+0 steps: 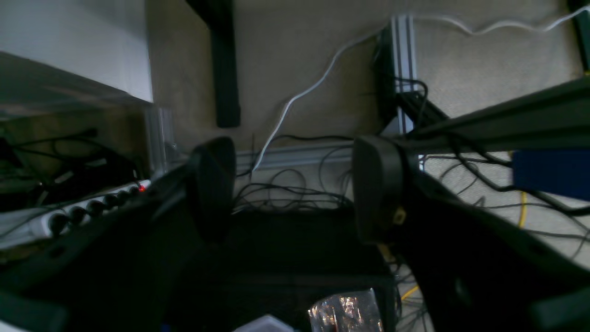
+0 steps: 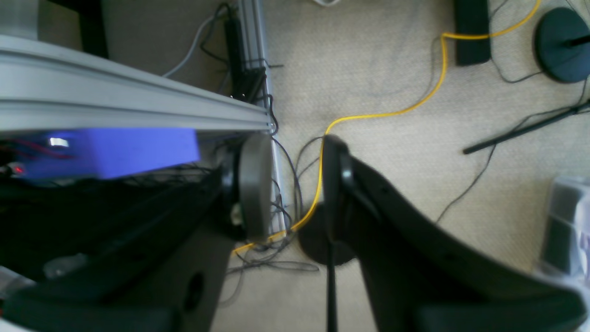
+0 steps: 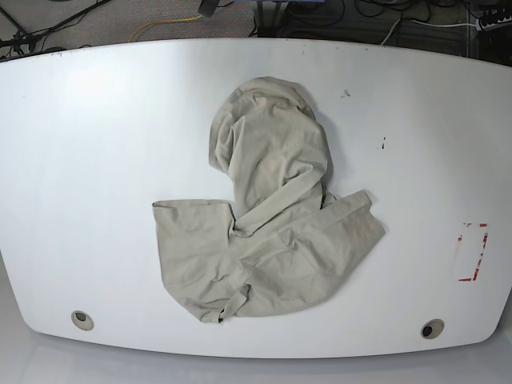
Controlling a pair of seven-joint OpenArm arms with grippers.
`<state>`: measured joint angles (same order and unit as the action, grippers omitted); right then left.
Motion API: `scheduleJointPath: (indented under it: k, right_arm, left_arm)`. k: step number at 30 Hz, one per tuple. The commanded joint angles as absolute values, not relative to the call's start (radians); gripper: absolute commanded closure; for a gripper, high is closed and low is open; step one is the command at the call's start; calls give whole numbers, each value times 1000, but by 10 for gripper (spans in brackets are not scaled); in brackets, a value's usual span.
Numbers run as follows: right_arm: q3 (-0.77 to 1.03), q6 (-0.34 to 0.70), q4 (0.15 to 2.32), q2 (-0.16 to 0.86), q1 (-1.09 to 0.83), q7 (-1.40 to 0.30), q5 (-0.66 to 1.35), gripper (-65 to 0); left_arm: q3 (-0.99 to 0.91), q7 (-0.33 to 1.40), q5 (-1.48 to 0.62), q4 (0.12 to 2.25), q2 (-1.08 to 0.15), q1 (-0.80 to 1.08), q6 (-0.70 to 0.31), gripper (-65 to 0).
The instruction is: Fold the T-shirt properly
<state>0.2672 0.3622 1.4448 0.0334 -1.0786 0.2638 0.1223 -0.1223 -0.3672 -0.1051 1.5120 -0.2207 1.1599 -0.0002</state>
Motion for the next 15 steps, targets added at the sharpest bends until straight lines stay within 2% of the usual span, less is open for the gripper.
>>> scheduleJointPath:
  k: [1,7,15]
  right_arm:
    - [271,364,1523,38,-1148,280,162,-174]
    - [278,364,1658,42,-1216,280,237,-174]
    - [306,364,1813,42,-1211,280,263,-174]
  left_arm:
    - [-148,-387,-110,1598,-228,1218,7,-368]
    - [-150,-387,-110,1736,-228,1282,7,-368]
    - [-147,-386,-110,1816,-202,1282,7,-371]
